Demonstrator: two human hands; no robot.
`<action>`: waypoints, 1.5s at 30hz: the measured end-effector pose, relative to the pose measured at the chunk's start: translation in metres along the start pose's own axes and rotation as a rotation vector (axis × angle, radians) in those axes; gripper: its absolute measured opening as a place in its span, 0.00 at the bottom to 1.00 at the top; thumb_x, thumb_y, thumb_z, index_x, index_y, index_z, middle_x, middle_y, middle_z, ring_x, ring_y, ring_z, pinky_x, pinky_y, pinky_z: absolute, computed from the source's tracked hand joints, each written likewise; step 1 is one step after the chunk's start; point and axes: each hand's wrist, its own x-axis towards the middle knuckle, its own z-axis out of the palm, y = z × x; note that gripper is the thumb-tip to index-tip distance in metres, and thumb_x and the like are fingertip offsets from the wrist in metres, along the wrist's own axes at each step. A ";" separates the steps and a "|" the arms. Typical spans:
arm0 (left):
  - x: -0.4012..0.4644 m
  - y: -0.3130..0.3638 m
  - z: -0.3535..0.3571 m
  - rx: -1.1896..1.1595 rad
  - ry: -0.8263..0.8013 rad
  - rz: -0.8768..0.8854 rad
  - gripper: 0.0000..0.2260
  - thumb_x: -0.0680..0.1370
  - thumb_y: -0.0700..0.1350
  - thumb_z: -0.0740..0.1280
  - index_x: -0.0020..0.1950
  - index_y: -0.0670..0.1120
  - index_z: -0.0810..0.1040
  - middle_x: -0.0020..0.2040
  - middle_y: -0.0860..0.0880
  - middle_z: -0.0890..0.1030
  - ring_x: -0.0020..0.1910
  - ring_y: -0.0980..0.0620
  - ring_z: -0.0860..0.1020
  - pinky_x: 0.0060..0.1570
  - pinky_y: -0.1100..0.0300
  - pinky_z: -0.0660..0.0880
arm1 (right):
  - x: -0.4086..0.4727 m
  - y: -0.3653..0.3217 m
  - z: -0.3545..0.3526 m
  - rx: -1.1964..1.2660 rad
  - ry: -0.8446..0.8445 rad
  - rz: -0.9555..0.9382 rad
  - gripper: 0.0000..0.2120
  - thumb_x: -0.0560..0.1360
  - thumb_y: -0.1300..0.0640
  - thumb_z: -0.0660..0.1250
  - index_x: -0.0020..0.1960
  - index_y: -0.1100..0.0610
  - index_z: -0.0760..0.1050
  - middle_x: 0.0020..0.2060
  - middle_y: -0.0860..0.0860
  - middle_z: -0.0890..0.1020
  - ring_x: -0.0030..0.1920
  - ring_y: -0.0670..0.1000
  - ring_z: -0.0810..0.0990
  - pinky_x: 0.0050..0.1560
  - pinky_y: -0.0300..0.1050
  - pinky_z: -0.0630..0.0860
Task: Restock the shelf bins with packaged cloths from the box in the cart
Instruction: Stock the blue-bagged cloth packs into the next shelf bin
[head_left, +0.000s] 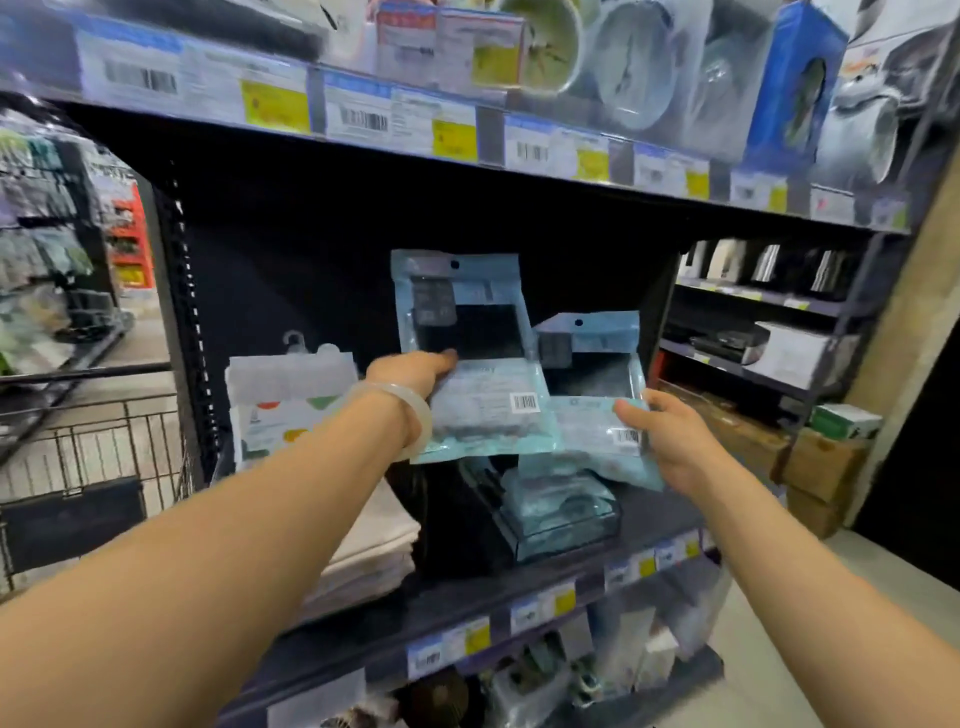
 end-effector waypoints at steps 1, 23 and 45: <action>0.007 0.004 0.003 0.043 0.018 -0.013 0.21 0.72 0.49 0.73 0.59 0.37 0.76 0.44 0.45 0.79 0.38 0.47 0.77 0.49 0.60 0.74 | 0.011 0.001 0.000 -0.021 0.011 -0.001 0.14 0.76 0.61 0.67 0.60 0.62 0.73 0.50 0.59 0.81 0.42 0.55 0.80 0.38 0.48 0.78; 0.072 -0.001 0.068 0.423 0.134 -0.101 0.20 0.80 0.49 0.63 0.65 0.37 0.73 0.57 0.40 0.77 0.56 0.44 0.76 0.62 0.55 0.69 | 0.138 0.070 0.002 -0.658 -0.331 0.238 0.13 0.75 0.61 0.68 0.57 0.62 0.70 0.33 0.54 0.74 0.30 0.49 0.70 0.28 0.39 0.66; 0.109 -0.089 0.121 0.175 0.149 -0.329 0.21 0.71 0.43 0.72 0.62 0.36 0.77 0.54 0.39 0.82 0.54 0.40 0.80 0.63 0.47 0.73 | 0.161 0.046 -0.008 -0.388 -0.584 0.034 0.13 0.76 0.50 0.66 0.58 0.54 0.74 0.52 0.51 0.80 0.51 0.51 0.79 0.48 0.43 0.78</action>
